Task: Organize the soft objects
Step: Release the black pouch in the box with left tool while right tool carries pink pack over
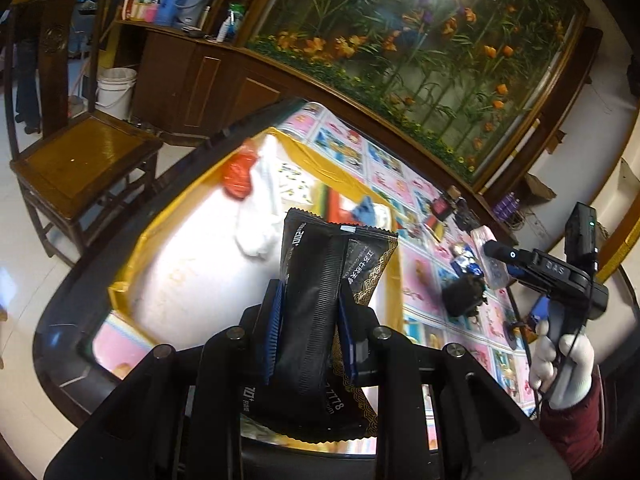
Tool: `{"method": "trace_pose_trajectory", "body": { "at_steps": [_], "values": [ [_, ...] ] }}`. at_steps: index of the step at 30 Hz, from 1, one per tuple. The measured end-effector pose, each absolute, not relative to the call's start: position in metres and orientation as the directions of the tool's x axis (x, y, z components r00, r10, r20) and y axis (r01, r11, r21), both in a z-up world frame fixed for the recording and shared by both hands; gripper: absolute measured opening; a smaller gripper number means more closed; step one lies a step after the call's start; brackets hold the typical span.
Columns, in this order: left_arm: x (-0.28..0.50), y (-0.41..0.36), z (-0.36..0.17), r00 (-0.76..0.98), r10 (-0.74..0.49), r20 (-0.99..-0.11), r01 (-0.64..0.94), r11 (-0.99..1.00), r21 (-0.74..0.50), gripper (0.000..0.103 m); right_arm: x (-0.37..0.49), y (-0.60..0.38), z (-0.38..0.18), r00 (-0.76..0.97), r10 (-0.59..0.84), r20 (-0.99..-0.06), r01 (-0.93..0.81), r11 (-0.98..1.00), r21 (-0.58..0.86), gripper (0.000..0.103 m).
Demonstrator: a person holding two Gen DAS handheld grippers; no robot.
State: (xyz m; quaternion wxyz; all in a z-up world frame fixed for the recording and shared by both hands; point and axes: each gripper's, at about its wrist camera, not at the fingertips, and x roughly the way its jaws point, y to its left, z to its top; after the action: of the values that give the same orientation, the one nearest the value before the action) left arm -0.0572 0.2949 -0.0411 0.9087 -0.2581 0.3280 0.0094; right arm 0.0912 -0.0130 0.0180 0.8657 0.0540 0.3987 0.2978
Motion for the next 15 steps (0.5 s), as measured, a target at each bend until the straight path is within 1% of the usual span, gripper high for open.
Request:
{"method": "trace_pose_trajectory", "body": {
  "at_steps": [5, 9, 11, 13, 14, 15],
  "values": [
    [-0.037, 0.310, -0.047, 0.762, -0.100, -0.639, -0.227, 0.884, -0.409, 0.023, 0.075, 0.030, 0.008, 0.408, 0.618, -0.672, -0.544, 0.756, 0.364, 0.051],
    [-0.012, 0.324, -0.056, 0.731, -0.048, -0.681, -0.268, 0.897, -0.351, 0.023, 0.069, 0.065, -0.003, 0.357, 0.622, -0.697, -0.583, 0.731, 0.354, 0.051],
    [-0.005, 0.329, -0.059, 0.724, -0.029, -0.690, -0.289, 0.894, -0.341, 0.023, 0.069, 0.080, -0.009, 0.332, 0.622, -0.709, -0.595, 0.721, 0.355, 0.051],
    [0.000, 0.334, -0.061, 0.721, -0.032, -0.692, -0.299, 0.887, -0.353, 0.026, 0.074, 0.092, -0.016, 0.315, 0.620, -0.718, -0.603, 0.716, 0.353, 0.051],
    [0.000, 0.337, -0.062, 0.723, -0.043, -0.689, -0.301, 0.878, -0.371, 0.031, 0.075, 0.096, -0.018, 0.306, 0.621, -0.722, -0.605, 0.713, 0.356, 0.051],
    [-0.001, 0.339, -0.062, 0.729, -0.058, -0.682, -0.299, 0.869, -0.393, 0.038, 0.076, 0.099, -0.019, 0.297, 0.623, -0.724, -0.606, 0.708, 0.361, 0.051]
  ]
}}
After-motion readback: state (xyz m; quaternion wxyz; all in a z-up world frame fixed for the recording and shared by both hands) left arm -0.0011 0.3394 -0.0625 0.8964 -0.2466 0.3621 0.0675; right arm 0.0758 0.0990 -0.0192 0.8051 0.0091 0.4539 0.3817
